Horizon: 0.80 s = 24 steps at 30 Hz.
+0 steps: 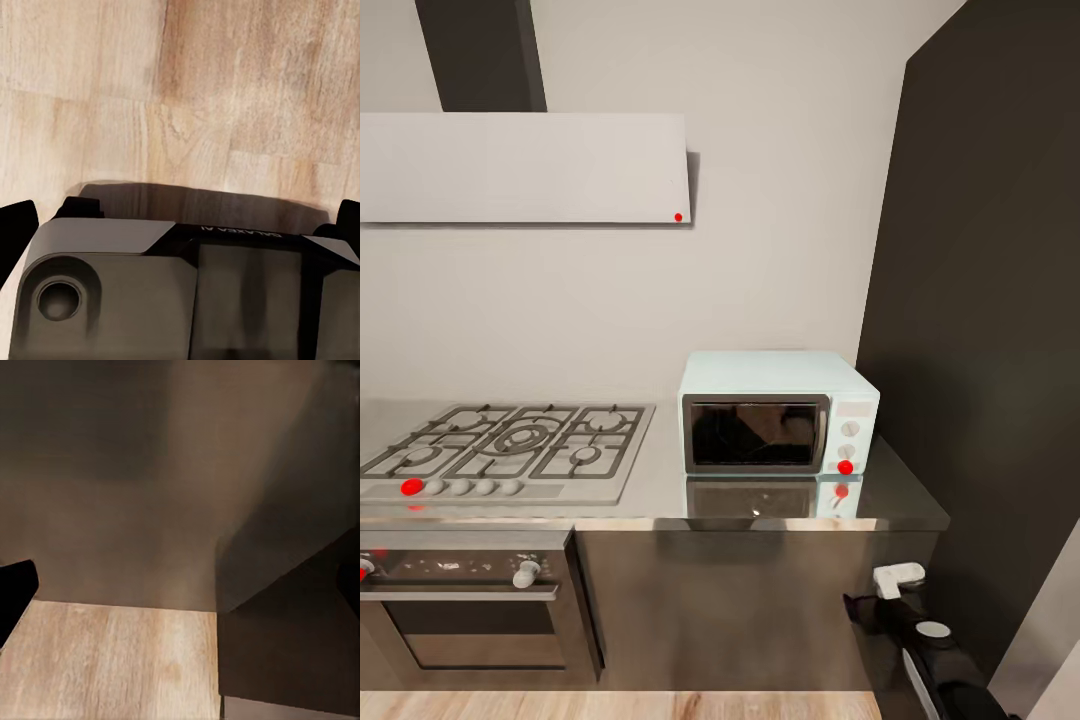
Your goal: In the kitchen, take the popcorn bag from the countertop, put it into the microwave, and heat it until the popcorn is cooked so the cooked popcorn ends up inside the bag.
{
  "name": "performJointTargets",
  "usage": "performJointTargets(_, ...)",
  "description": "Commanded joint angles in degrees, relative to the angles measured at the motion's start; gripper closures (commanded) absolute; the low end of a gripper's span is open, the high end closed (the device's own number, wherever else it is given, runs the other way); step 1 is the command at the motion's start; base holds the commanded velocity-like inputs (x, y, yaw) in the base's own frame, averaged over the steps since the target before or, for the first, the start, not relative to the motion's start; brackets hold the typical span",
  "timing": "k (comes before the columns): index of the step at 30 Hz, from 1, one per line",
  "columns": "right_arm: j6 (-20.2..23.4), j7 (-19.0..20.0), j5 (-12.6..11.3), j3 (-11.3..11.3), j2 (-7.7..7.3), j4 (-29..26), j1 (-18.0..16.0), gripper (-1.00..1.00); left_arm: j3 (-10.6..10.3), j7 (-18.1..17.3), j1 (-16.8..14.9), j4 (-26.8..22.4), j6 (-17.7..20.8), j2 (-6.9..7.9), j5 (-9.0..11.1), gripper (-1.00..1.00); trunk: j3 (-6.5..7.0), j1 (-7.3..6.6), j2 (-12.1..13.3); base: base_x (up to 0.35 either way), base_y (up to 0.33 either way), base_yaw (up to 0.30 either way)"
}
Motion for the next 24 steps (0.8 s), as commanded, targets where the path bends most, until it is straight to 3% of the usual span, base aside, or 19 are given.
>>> performJointTargets(1,0.43,0.29,0.54,-0.02,-0.02,-0.22,-0.47,-1.00,-0.46,-0.19,-0.06,0.10,-0.23,0.00,0.60,-1.00,-0.08,0.01,-0.05,0.000,0.000,0.000)
performJointTargets(5,1.83,0.16,0.14,-0.20,-0.06,-0.62,-7.45,-1.00,-0.46,-0.26,-0.06,0.10,-0.23,0.00,0.60,-1.00,-0.08,0.01,-0.05,0.000,0.000,0.000)
performJointTargets(14,7.09,-2.06,-0.15,-0.32,0.00,-0.36,-19.41,-1.00,-0.46,-0.28,-0.06,0.10,-0.23,0.01,0.60,-1.00,-0.08,0.01,-0.05,0.000,0.000,0.000)
performJointTargets(18,6.62,-2.76,-0.49,-0.38,0.02,-0.10,-21.64,-1.00,-0.46,-0.28,-0.06,0.10,-0.23,0.00,0.60,-1.00,-0.08,0.01,-0.05,0.000,0.000,0.000)
performJointTargets(21,0.03,-2.89,-0.69,-0.54,-0.01,1.43,-22.04,-1.00,-0.46,-0.28,-0.06,0.10,-0.23,0.02,0.60,-1.00,-0.08,0.01,-0.05,0.000,0.000,0.000)
performJointTargets(22,-4.80,-2.67,-0.72,-0.70,-0.05,5.77,-22.09,-1.00,-0.46,-0.26,-0.06,0.10,-0.23,0.05,0.60,-1.00,-0.08,0.01,-0.05,0.000,0.000,0.000)
performJointTargets(24,-8.74,-2.47,-0.62,-0.77,-0.03,9.16,-22.10,-1.00,-0.45,-0.26,-0.06,0.10,-0.23,0.07,0.60,-1.00,-0.08,0.01,-0.05,0.000,0.000,0.000)
